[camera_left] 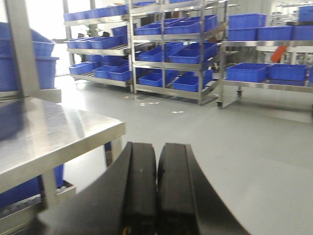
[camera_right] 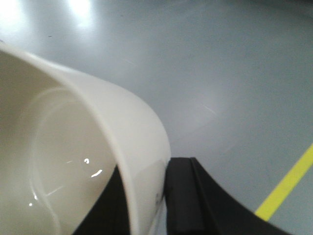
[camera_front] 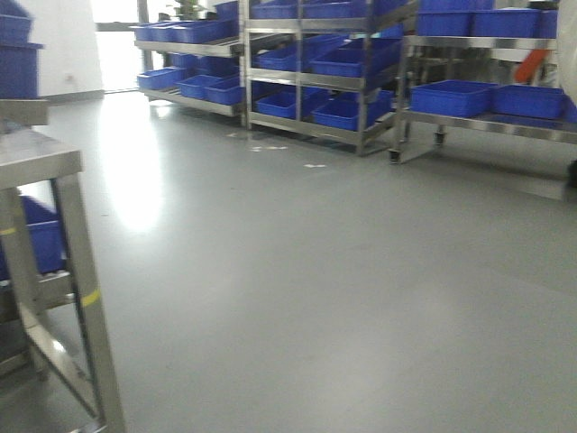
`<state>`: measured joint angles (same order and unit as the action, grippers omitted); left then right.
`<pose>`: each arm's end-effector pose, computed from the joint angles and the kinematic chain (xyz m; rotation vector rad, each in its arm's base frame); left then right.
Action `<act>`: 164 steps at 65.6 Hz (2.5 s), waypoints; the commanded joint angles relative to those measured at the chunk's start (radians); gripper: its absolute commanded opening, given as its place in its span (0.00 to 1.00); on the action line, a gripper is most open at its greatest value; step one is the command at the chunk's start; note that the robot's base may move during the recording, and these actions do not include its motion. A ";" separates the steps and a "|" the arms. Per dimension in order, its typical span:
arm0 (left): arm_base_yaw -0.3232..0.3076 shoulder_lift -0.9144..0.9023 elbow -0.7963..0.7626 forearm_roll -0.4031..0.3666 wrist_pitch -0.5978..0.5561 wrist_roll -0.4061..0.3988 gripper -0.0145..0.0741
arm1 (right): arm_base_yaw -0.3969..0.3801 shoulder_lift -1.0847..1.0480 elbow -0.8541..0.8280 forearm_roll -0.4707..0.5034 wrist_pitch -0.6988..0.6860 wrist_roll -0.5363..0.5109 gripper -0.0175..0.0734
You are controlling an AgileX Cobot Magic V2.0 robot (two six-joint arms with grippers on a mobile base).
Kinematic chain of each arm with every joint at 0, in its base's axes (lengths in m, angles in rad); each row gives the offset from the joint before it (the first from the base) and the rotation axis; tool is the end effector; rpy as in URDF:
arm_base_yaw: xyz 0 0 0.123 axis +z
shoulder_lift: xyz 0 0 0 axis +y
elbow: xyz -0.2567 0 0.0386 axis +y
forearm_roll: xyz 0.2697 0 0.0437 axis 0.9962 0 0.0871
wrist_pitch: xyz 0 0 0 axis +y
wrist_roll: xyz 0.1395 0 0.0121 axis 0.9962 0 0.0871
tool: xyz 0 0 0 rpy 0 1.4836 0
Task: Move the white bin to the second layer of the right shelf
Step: 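Back away from the table and turn, holding the bin, then drive along the yellow floor line carrying the bin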
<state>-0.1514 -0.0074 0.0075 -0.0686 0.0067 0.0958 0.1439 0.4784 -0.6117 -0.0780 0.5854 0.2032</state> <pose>0.1506 -0.0230 0.2145 0.1334 1.4852 -0.1006 0.1811 0.0201 0.3048 0.0232 1.9366 0.1464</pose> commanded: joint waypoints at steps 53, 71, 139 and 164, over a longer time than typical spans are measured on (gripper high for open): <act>-0.002 -0.013 0.033 -0.005 -0.087 -0.007 0.26 | -0.005 0.002 -0.031 0.000 -0.102 -0.001 0.22; -0.002 -0.013 0.033 -0.005 -0.087 -0.007 0.26 | -0.005 0.002 -0.031 0.000 -0.102 -0.001 0.22; -0.002 -0.013 0.033 -0.005 -0.087 -0.007 0.26 | -0.005 0.002 -0.031 0.000 -0.102 -0.001 0.22; -0.002 -0.013 0.033 -0.005 -0.087 -0.007 0.26 | -0.005 0.002 -0.031 0.000 -0.102 -0.001 0.22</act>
<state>-0.1514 -0.0074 0.0075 -0.0686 0.0067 0.0958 0.1439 0.4784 -0.6117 -0.0780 0.5854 0.2032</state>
